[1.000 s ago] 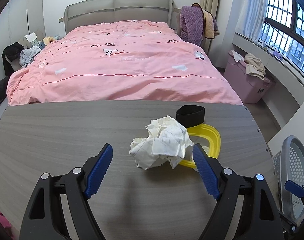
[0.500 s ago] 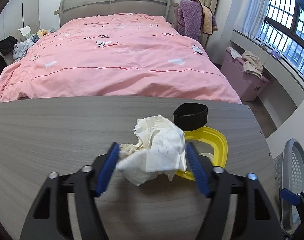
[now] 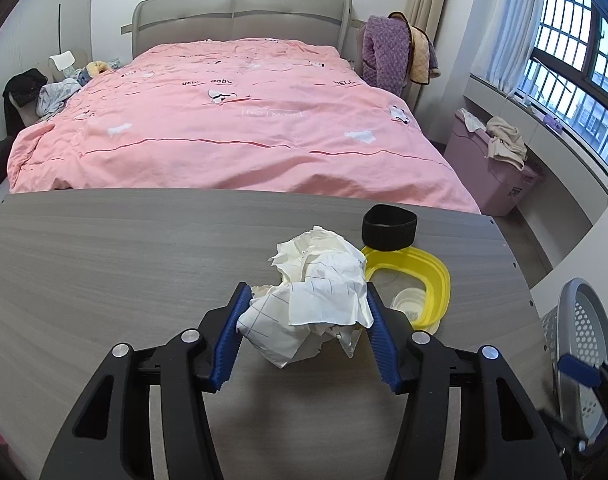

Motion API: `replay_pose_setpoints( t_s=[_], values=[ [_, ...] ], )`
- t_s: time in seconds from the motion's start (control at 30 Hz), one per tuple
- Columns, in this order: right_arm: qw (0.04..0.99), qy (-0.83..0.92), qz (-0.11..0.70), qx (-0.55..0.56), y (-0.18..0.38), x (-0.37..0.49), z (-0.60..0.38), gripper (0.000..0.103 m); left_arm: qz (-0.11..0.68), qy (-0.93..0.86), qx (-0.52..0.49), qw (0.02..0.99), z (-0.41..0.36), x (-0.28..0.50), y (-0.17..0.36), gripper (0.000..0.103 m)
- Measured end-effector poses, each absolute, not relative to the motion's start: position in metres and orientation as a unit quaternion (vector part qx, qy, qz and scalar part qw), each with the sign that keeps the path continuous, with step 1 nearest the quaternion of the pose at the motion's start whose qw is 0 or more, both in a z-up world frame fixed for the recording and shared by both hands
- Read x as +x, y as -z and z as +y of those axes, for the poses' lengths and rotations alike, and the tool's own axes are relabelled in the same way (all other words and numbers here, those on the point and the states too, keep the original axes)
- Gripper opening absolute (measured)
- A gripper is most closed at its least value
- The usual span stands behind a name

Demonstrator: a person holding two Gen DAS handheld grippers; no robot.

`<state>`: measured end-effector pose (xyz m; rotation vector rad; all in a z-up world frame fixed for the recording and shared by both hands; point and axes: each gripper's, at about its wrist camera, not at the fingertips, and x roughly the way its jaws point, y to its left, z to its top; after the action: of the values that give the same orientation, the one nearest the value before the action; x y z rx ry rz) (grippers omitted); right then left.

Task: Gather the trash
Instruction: 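Lift the tissue with the left gripper while the right gripper approaches the yellow lid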

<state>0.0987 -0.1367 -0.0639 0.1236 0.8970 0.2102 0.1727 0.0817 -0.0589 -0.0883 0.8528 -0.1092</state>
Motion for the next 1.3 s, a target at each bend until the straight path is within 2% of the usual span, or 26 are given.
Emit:
replay_pose_setpoints(
  t_s=[0.37,1.3],
  values=[
    [0.899,-0.12,0.42,0.033,0.054,0.149,-0.099,0.097,0.392,0.031,-0.039,0.919,0.119,0.142,0.049,0.054],
    [0.861,-0.146,0.483,-0.063,0.092,0.226,-0.026,0.096,0.381,0.028,-0.077,0.921,0.155,0.139,0.057,0.055]
  ],
)
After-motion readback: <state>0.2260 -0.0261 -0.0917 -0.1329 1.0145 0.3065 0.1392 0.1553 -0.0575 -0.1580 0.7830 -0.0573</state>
